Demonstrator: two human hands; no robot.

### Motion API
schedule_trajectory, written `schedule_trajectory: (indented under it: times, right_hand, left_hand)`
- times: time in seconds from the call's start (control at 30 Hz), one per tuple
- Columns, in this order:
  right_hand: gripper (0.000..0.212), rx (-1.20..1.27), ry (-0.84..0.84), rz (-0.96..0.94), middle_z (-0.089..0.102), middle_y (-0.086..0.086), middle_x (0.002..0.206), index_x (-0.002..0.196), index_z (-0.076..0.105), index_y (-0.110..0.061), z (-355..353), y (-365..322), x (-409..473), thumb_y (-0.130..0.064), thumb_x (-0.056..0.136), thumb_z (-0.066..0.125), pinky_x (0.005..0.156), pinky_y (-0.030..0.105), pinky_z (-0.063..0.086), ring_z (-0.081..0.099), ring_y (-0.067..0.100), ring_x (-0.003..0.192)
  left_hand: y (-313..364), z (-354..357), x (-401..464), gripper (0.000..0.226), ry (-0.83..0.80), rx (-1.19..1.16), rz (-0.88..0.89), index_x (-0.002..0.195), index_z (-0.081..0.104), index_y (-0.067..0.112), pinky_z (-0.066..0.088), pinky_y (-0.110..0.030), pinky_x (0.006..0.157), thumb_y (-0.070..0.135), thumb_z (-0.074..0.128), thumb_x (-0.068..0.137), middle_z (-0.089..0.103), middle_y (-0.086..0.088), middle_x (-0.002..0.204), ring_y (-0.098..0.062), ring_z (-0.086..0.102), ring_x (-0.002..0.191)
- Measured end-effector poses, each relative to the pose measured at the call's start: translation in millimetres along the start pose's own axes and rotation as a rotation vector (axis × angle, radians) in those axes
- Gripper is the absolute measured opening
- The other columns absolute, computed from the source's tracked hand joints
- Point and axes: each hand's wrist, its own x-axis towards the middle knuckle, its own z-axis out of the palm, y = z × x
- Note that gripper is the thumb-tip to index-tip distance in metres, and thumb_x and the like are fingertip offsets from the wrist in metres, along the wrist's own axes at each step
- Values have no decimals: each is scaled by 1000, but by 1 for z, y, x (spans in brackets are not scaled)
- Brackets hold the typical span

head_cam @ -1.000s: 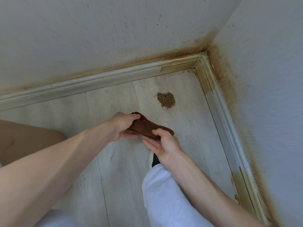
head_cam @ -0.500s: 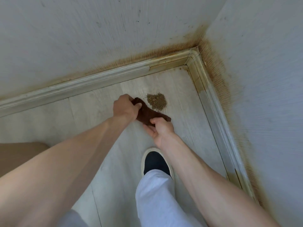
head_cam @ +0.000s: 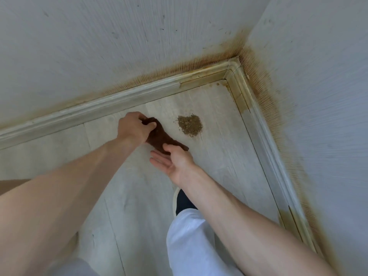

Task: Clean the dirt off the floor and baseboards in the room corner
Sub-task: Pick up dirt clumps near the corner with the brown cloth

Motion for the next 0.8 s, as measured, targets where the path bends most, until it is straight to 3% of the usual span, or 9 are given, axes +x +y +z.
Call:
schedule_trajectory:
  times: [0.2,0.33,0.43,0.57,0.7,0.8]
  right_hand:
    - [12,108,-15,-57,68,26,113,115,59,-2,-3,-25,3,-5,104,55,74,44,64,74,35,101]
    - [13,137,-27,-66,68,23,118,117,59,-3,-8,-22,2,-7,106,52,74,44,64,74,34,100]
    - [15,128,-57,-68,69,23,121,118,59,-2,-10,-16,-6,-7,106,52,70,42,64,75,33,97]
    - [21,111,-84,-84,71,23,119,124,59,1,-18,-1,-21,-7,105,54,67,39,64,77,29,90]
    - [24,18,-63,-187,74,19,116,125,59,-5,-31,16,-35,-6,101,59,77,37,64,78,25,89]
    - [21,-65,13,-340,75,11,104,117,58,-12,-38,21,-43,-5,97,60,77,33,60,76,20,78]
  left_hand:
    - [53,24,19,28,6,102,193,117,74,15,47,-28,86,31,74,93,72,-8,115,-28,64,112]
    - [61,29,19,24,-52,136,280,118,74,21,47,-30,93,30,72,95,72,-5,119,-26,63,115]
    - [53,21,11,25,-36,116,306,118,72,21,44,-26,89,31,71,95,71,-3,116,-24,63,113]
    - [31,-4,-10,33,-80,23,252,122,67,21,51,-30,79,40,71,95,66,0,107,-20,64,96]
    - [11,-31,-34,38,-382,-223,-46,117,69,8,64,-32,66,40,70,96,75,-12,104,-24,74,86]
    - [1,-40,-50,50,-558,-257,-200,112,73,11,64,-36,74,53,75,86,76,-8,103,-23,71,92]
